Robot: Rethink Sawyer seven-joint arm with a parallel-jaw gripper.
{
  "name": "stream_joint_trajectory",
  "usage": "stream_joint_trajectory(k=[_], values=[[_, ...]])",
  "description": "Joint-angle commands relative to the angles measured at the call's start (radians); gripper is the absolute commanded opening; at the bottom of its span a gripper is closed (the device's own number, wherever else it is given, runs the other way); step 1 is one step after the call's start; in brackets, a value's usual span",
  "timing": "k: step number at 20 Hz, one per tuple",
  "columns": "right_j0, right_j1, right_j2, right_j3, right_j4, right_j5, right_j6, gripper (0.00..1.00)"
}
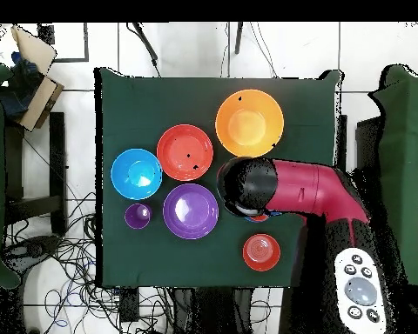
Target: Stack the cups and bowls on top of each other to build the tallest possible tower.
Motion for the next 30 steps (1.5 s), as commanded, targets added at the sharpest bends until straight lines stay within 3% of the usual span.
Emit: stream_joint_trajectory(k=[1, 18, 30], values=[[0.029, 0.019, 0.007, 0.069, 0.017, -0.038, 0.107, 0.0], [0.153, 0.15, -0.069, -0.022, 0.04, -0.151, 0.242, 0.0], [0.221, 0.197, -0.172, -0.116, -0.003, -0.127, 0.253, 0.0]])
